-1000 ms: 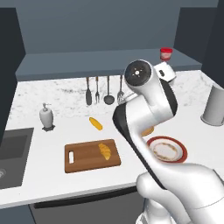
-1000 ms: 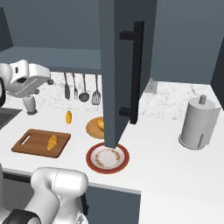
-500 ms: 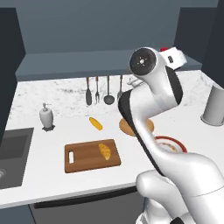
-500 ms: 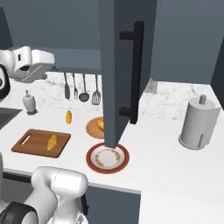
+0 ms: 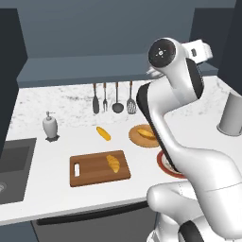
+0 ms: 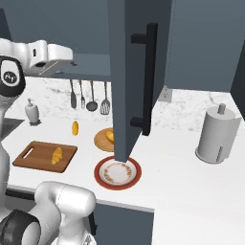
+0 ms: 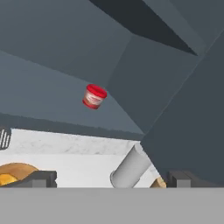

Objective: From the different types of pastries on the counter, select a croissant and place it on the cutting board. Then retrieve a jar of jam from the cabinet and place it alongside the croissant on the cutting board.

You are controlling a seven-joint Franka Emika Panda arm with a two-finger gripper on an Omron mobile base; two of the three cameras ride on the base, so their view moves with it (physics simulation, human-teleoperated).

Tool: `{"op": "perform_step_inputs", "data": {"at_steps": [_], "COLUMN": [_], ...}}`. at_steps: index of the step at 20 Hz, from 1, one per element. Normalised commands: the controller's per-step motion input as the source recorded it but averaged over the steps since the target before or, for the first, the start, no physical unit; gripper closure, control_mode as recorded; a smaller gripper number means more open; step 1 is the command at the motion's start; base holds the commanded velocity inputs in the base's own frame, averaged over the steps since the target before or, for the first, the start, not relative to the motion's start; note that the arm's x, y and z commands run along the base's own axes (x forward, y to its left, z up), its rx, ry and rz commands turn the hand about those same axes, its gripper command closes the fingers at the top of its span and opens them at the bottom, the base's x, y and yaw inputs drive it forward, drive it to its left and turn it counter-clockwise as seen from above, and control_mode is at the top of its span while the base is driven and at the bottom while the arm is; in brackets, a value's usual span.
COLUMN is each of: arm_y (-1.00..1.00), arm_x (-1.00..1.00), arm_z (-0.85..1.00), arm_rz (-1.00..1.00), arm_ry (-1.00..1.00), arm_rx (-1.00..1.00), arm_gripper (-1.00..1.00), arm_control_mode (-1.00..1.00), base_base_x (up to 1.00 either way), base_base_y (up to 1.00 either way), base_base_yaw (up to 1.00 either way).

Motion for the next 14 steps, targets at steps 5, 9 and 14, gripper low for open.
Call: {"op": "perform_step_inputs", "data": {"at_steps": [5,9,14], "arm_y": [-0.32,-0.16,-0.26], "arm_x": [0.64,0.58,0.52], "arm_z": [0.02,0.04,-0.11], "arm_rz": [-0.06,-0.02,0.00], "arm_ry": [-0.02,-0.05,-0.04], "arm_rx": [0.09,0.03,0.17], "arm_gripper": [-1.00,-1.00,-1.00], "arm_control_mode": [-1.00,-1.00,-1.00], "base_base_x": [0.00,0.00,0.00], "base_base_y": [0.00,0.00,0.00], "base_base_yaw": [0.00,0.00,0.00]}}
